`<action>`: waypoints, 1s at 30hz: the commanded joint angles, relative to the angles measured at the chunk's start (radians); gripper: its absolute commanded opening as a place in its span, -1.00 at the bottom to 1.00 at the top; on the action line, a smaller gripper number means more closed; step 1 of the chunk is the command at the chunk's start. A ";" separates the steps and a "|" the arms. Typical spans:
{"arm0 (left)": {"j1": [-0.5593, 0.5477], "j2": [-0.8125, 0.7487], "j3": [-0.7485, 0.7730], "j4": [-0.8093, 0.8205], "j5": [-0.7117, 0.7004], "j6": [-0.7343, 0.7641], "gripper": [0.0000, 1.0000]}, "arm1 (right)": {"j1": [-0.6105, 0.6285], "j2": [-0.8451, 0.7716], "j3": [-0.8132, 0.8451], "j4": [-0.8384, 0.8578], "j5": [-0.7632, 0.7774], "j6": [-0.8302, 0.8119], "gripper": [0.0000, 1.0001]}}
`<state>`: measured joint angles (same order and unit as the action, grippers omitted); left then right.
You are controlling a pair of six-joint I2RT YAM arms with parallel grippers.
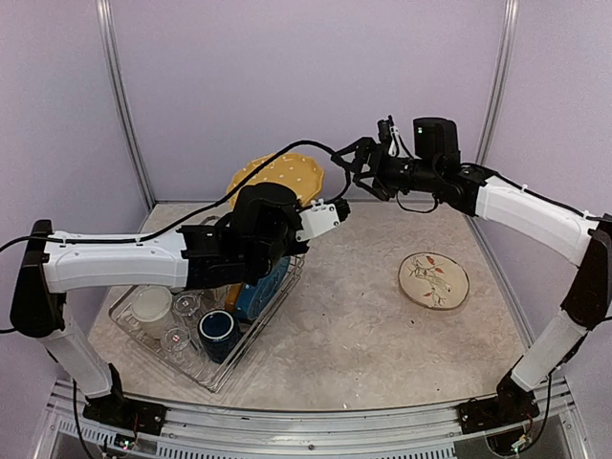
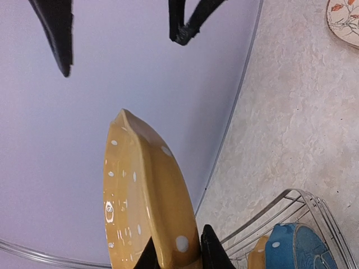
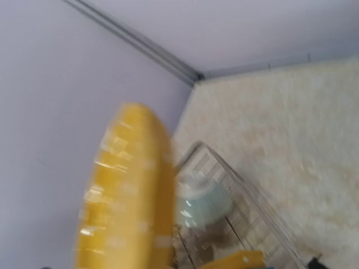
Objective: Unload the mixed dishes from the dish rack
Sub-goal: Pass from the left arm to the right
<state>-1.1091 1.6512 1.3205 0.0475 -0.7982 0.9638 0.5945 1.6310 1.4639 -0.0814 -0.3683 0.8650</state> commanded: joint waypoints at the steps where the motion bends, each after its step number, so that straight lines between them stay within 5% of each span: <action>1: -0.011 -0.005 0.026 0.102 -0.007 0.050 -1.00 | -0.004 -0.115 -0.030 -0.007 0.084 -0.042 0.93; 14: -0.040 0.037 0.043 0.102 -0.015 0.072 -1.00 | 0.050 0.115 0.148 -0.117 -0.005 -0.043 0.77; 24: -0.060 0.064 0.039 0.120 -0.027 0.084 -1.00 | 0.052 0.184 0.126 0.015 -0.151 0.063 0.08; 30: -0.061 0.066 0.039 0.107 -0.032 0.062 -1.00 | 0.047 0.138 0.044 0.142 -0.168 0.135 -0.55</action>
<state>-1.1641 1.7256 1.3209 0.0761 -0.8101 1.0096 0.6315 1.8015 1.5570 -0.0746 -0.4709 0.9340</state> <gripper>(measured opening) 0.158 0.328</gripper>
